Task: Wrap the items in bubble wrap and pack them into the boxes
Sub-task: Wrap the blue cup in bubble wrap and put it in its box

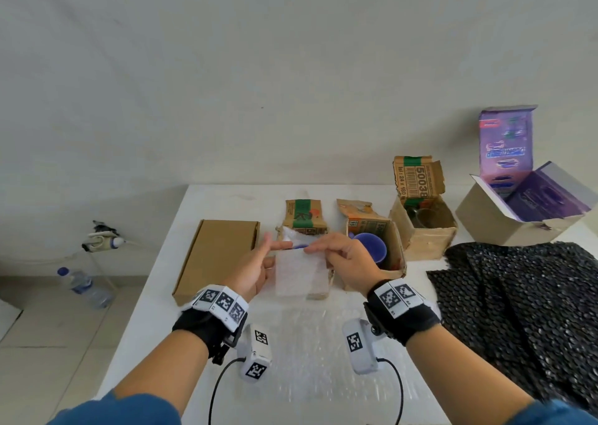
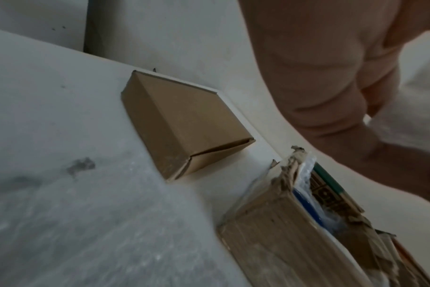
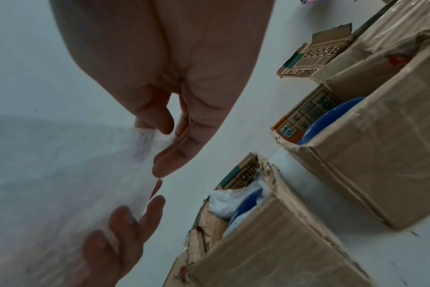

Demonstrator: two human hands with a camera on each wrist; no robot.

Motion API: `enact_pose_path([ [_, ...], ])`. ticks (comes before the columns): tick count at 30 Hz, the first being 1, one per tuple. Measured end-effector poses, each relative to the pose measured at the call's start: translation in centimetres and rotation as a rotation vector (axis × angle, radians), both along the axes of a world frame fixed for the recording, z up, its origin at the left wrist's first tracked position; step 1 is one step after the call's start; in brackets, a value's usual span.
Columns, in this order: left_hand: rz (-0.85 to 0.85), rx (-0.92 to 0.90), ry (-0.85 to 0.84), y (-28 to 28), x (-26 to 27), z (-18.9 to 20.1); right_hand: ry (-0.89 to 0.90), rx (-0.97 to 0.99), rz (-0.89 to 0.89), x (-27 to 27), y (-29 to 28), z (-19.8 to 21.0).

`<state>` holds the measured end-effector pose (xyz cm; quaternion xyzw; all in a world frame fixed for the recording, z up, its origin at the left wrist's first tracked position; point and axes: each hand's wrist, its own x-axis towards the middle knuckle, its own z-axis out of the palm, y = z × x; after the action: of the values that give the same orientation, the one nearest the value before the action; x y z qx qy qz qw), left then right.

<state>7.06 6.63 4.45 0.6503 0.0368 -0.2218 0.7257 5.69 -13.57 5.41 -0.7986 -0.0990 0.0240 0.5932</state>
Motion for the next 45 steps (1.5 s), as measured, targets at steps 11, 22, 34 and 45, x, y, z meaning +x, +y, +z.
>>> enact_pose_path([
  [11,0.032,0.117,-0.197,1.6,2.9,-1.9,0.166,-0.075,-0.053,2.2,3.0,-2.3],
  [22,-0.108,0.191,-0.190,2.2,3.8,-4.6,-0.050,-0.698,0.010,3.4,4.4,-2.6],
  [34,-0.211,0.158,-0.264,1.9,4.5,-5.8,0.141,-0.730,0.287,4.6,5.3,-2.0],
  [45,-0.194,0.258,-0.346,2.0,5.0,-7.0,0.012,-0.775,0.128,3.8,6.1,-3.9],
])
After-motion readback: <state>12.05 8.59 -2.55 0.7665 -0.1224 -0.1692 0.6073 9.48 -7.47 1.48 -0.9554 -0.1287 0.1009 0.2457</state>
